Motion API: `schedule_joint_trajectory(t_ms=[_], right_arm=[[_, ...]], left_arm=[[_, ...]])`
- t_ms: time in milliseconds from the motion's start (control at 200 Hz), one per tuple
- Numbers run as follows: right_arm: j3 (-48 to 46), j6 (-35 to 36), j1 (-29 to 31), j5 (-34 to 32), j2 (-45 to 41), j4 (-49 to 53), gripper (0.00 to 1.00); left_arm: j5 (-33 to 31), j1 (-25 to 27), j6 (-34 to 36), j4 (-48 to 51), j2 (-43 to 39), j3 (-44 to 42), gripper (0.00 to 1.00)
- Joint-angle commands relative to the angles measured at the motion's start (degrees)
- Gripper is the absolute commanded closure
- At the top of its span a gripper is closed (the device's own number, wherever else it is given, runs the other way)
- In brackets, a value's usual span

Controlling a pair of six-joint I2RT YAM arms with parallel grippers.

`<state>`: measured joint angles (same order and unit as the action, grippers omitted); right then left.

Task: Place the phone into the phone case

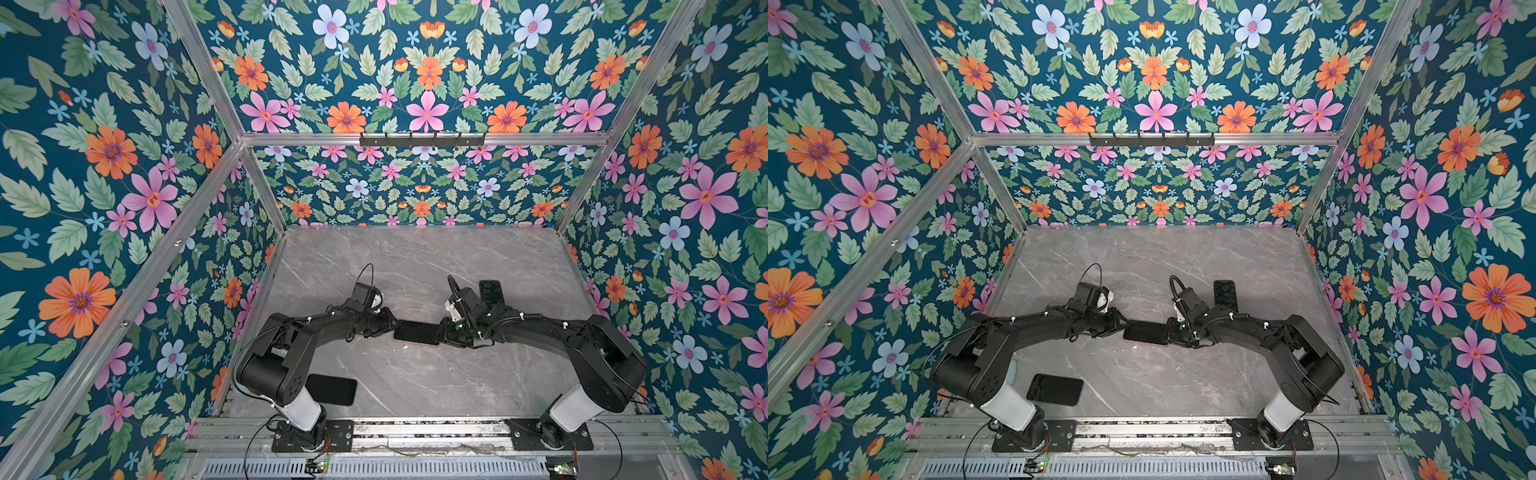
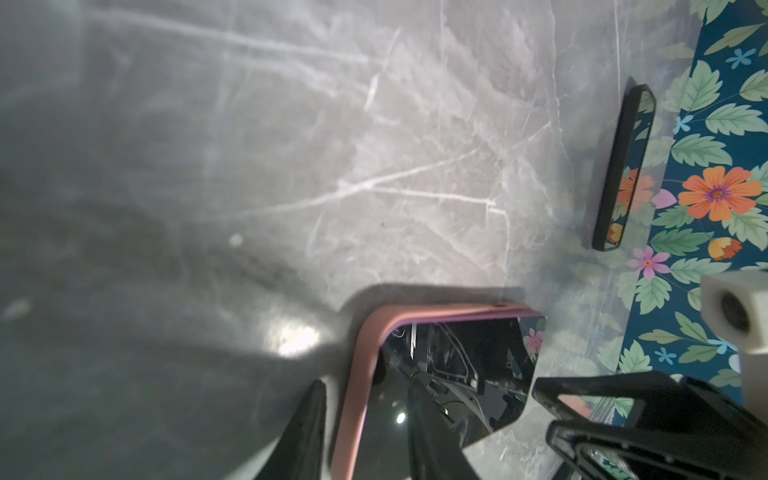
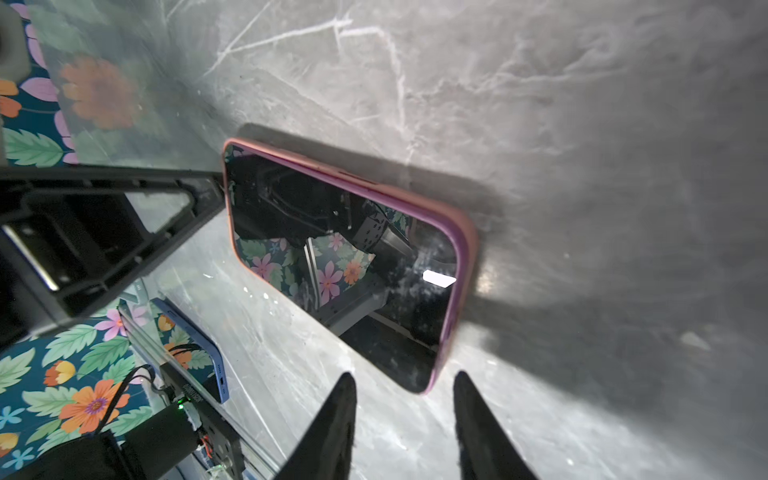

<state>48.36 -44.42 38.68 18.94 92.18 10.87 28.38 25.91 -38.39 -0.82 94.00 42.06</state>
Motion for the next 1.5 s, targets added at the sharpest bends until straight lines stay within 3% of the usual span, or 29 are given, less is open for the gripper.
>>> schedule_joint_trajectory(t_ms=[0, 85, 390, 570, 685, 815, 1025, 1215, 1494], right_arm=[[0.6, 1.4, 0.0, -1.7, -0.5, 2.0, 0.57], [0.8, 1.6, 0.1, -2.0, -0.6, 2.4, 0.56], [1.3, 1.6, 0.0, -1.5, -0.3, 1.8, 0.55], [1.3, 1.6, 0.1, -1.1, -0.6, 2.1, 0.55], [2.3, 4.3, -0.2, -4.1, -2.3, 5.9, 0.53], [3.7, 10.5, -2.4, -3.0, -2.2, 6.3, 0.43], [10.5, 19.1, -4.5, -0.3, 5.2, 5.7, 0.35], [13.2, 21.0, -5.3, 3.7, 9.6, 5.0, 0.34], [11.5, 20.0, -5.3, 7.9, 11.5, 2.7, 0.42]], left_arm=[[-0.2, -0.1, 1.7, 0.5, 1.5, 1.2, 0.63], [0.4, 0.0, 1.6, -0.1, 2.5, 1.7, 0.64], [0.8, 0.0, 1.0, -0.9, 2.7, -0.2, 0.82], [0.5, 0.0, 1.2, -1.0, 2.6, -0.8, 0.84], [-0.7, 0.0, 2.9, 2.9, 1.0, 0.0, 0.78], [-2.7, 0.0, 4.0, 7.6, -4.6, -1.0, 0.57], [0.9, 3.2, -2.7, 2.8, -11.3, -7.9, 0.41], [1.6, 6.5, -6.1, -0.9, -12.2, -10.3, 0.39], [3.2, 6.8, -6.0, -4.7, -6.7, -9.6, 0.46]])
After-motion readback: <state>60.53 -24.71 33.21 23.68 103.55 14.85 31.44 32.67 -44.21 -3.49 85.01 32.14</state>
